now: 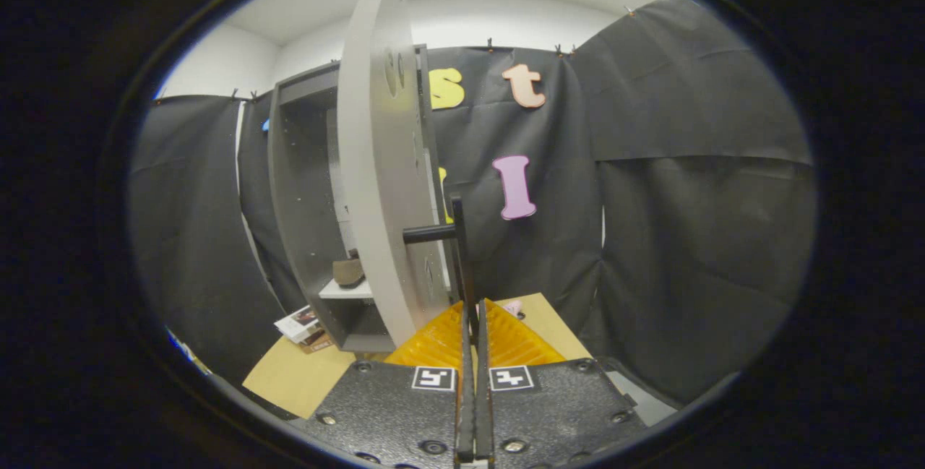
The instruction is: Open the shoe cabinet door, grab the shoes and put them into the shoe cabinet, then close the shoe cabinet door.
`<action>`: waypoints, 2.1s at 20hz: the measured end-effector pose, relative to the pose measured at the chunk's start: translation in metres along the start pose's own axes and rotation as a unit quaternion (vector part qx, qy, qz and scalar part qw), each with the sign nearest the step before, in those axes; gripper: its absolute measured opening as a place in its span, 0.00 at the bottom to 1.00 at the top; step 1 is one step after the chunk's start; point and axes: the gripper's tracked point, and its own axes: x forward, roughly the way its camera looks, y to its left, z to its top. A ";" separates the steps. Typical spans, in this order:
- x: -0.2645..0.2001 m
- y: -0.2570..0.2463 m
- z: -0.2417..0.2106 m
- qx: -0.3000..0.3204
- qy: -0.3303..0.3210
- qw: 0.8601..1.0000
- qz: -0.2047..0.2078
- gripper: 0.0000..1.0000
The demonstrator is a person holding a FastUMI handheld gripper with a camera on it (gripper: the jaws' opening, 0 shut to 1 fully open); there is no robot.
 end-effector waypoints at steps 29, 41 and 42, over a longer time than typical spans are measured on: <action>-0.030 0.043 -0.107 -0.050 0.180 0.978 0.095 0.84; -0.046 0.038 -0.152 -0.074 0.339 0.932 0.101 0.84; -0.049 0.039 -0.151 -0.070 0.345 0.930 0.106 0.84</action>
